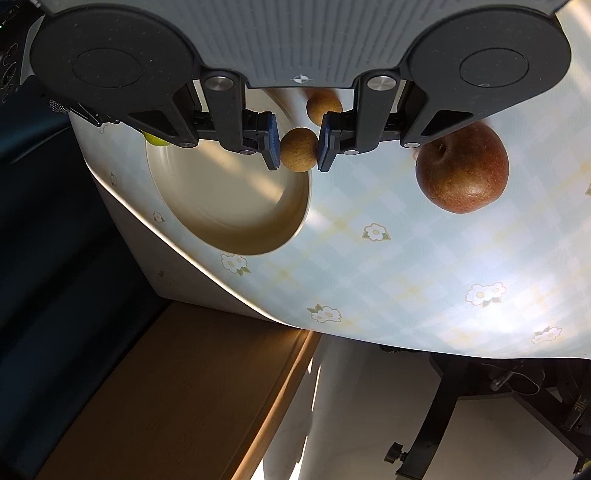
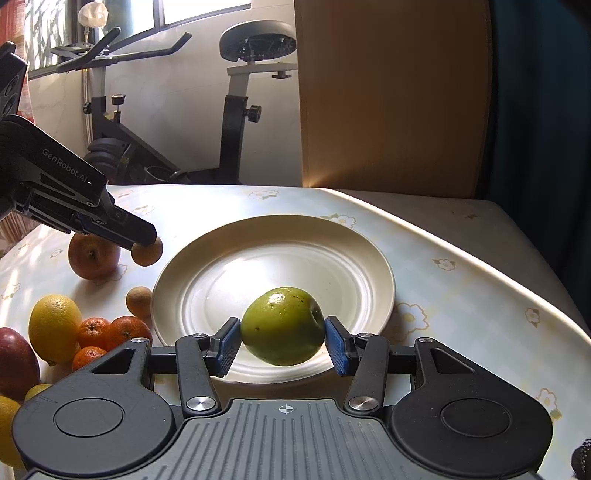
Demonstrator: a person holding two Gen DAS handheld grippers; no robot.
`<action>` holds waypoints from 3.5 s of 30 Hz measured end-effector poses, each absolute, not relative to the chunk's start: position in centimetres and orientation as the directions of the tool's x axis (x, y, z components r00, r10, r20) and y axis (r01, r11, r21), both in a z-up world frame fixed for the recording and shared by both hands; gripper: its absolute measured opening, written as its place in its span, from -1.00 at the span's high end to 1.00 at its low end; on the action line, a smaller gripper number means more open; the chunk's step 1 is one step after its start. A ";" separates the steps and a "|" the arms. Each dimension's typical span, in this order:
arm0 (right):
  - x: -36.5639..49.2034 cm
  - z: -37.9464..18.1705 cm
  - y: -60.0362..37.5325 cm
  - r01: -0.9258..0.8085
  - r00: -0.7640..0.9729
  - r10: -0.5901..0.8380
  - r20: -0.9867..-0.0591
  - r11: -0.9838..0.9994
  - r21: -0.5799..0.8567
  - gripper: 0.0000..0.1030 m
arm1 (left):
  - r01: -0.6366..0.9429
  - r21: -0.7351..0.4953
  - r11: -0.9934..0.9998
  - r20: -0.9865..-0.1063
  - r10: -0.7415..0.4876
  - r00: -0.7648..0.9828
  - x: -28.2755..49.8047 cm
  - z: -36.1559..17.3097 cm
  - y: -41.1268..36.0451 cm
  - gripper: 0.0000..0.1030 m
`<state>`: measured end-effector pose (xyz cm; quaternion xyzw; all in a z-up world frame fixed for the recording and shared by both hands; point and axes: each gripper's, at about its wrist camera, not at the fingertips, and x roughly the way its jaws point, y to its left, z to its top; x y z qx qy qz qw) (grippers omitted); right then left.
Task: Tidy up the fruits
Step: 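Hold the green apple over the plate with the right gripper while the left grasps a small brown fruit, then release the green apple onto the plate with the right gripper while the left drops the brown fruit there, then move the left gripper to the yellow lemon and grasp it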
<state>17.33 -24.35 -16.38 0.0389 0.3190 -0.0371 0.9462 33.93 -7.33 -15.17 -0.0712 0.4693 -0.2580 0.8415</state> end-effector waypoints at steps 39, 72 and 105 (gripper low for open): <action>8.9 -15.0 -16.6 0.057 0.800 0.034 -0.600 0.990 0.132 0.02 | 0.300 -0.139 0.944 -0.704 -0.307 0.640 20.3 -12.2 2.1 0.23; 6.1 -16.6 -10.8 -0.169 0.691 0.188 -0.698 0.981 0.097 0.02 | 0.314 -0.320 0.894 -0.728 -0.444 0.522 15.1 -17.1 3.2 0.24; 6.9 -17.0 -11.5 -0.190 0.708 0.249 -0.661 0.969 0.161 0.05 | 0.427 -0.475 0.769 -0.679 -0.630 0.378 16.2 -18.3 -0.3 0.18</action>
